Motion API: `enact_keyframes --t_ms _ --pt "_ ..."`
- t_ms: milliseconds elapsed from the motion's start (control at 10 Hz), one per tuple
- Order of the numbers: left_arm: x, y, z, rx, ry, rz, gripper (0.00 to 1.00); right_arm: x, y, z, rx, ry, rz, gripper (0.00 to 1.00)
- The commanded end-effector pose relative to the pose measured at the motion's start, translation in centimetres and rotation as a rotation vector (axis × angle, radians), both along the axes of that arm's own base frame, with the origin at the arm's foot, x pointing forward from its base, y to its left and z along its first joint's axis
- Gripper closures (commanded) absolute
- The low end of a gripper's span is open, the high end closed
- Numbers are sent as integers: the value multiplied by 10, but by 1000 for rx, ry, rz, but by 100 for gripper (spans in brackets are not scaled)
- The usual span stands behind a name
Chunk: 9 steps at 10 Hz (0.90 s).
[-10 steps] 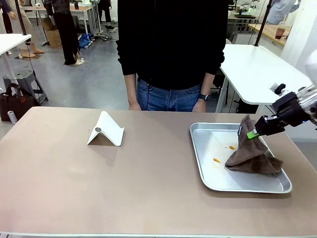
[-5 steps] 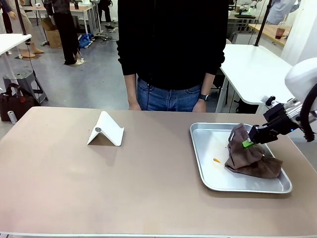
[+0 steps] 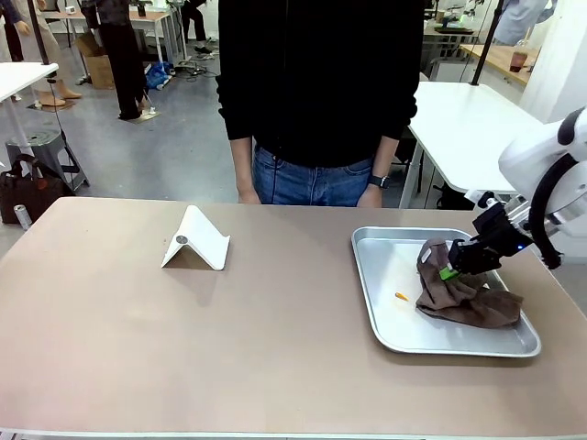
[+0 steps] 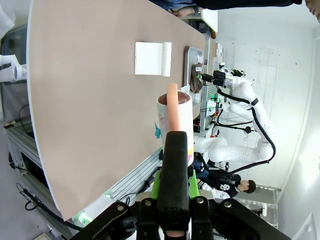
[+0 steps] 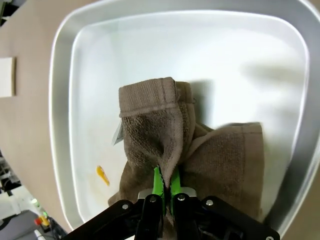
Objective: Clean the surface of the table.
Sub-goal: Clean the area not pointed to by the person.
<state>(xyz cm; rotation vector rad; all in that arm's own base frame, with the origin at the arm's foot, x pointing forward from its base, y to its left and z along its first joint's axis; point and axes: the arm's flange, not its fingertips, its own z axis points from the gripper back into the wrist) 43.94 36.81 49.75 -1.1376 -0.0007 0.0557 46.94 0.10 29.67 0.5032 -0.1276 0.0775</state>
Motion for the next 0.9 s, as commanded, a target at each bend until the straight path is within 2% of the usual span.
enact_keyframes --t_ms 0,500,800 --pt "-3 1 7 -2 10 -4 78 11 12 -11 -4 6 -21 100" --pt "-3 1 7 -2 10 -4 78 10 47 -24 37 62 42 100" --pt "-3 1 7 -2 10 -4 78 6 78 -25 93 69 83 100"
